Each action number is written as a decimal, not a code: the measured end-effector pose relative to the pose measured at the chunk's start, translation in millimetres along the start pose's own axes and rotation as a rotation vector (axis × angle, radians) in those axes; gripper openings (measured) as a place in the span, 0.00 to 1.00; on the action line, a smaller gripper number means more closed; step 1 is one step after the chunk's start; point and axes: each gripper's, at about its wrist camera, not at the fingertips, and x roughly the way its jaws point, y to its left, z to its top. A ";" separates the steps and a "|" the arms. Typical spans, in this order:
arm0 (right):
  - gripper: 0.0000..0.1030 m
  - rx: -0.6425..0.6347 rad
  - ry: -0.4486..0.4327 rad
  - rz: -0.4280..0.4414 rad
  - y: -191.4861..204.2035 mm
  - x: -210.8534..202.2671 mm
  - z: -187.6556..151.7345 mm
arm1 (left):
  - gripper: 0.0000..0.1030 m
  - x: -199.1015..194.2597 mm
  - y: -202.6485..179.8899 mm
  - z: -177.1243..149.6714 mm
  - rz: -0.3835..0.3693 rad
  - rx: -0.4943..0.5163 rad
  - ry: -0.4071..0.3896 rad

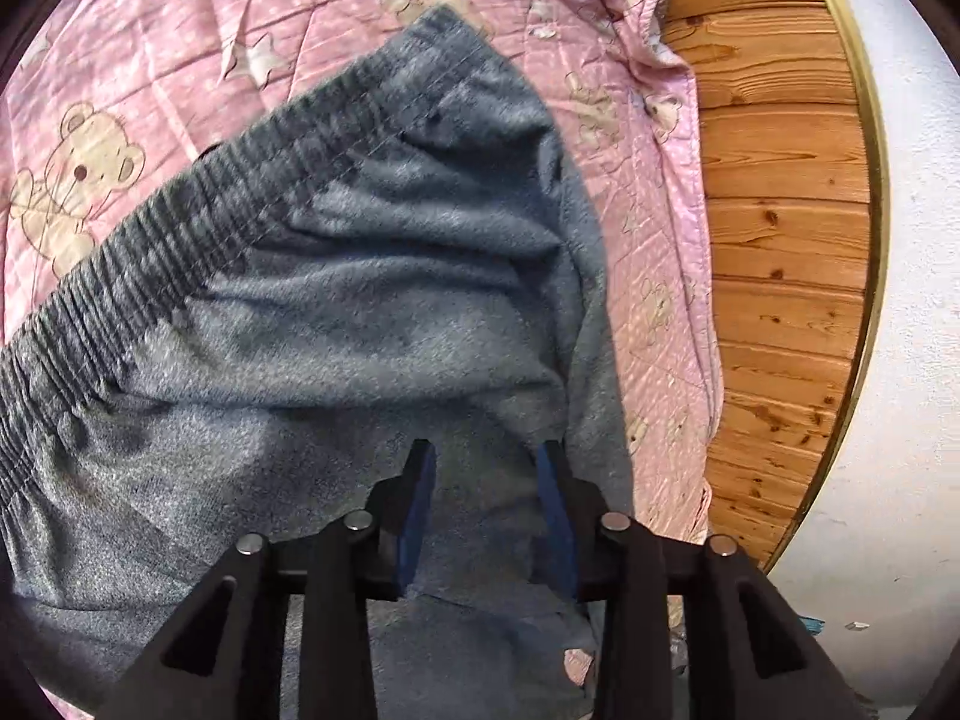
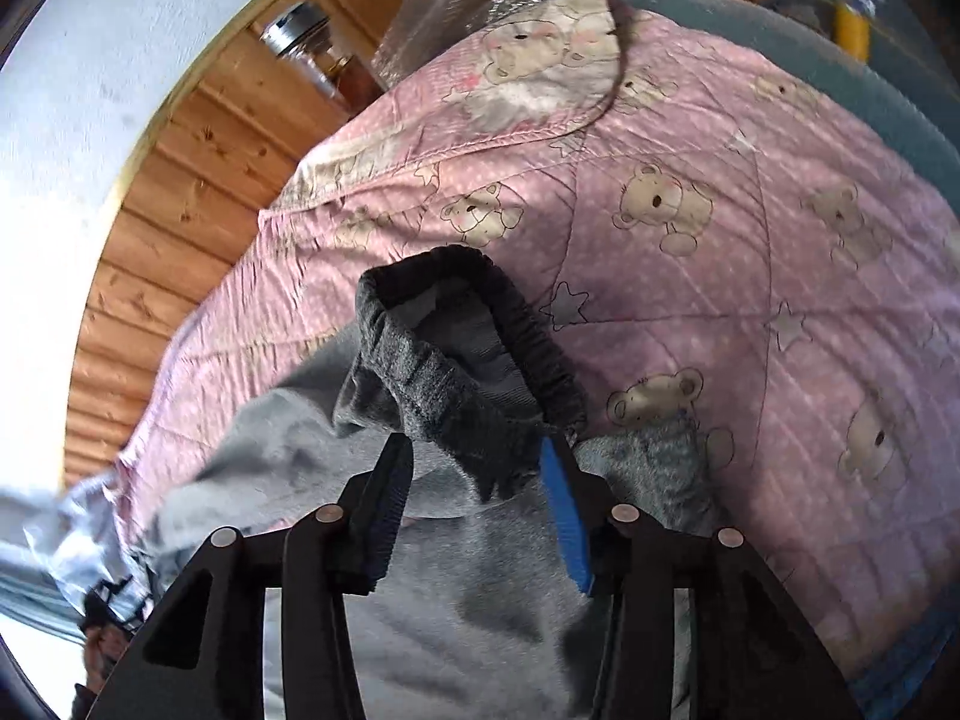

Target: Fold clothes

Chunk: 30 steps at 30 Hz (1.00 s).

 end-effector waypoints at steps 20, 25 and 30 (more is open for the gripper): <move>0.26 -0.566 0.103 -0.289 101.8 68.6 26.2 | 0.64 58.1 -59.4 59.2 0.344 0.109 0.103; 0.10 -0.548 0.018 -0.229 109.4 34.1 50.2 | 0.06 44.1 -72.9 60.6 0.294 0.253 0.068; 0.10 -0.596 -0.110 -0.092 104.4 -52.6 50.5 | 0.06 -32.8 -53.6 31.3 0.126 0.313 0.048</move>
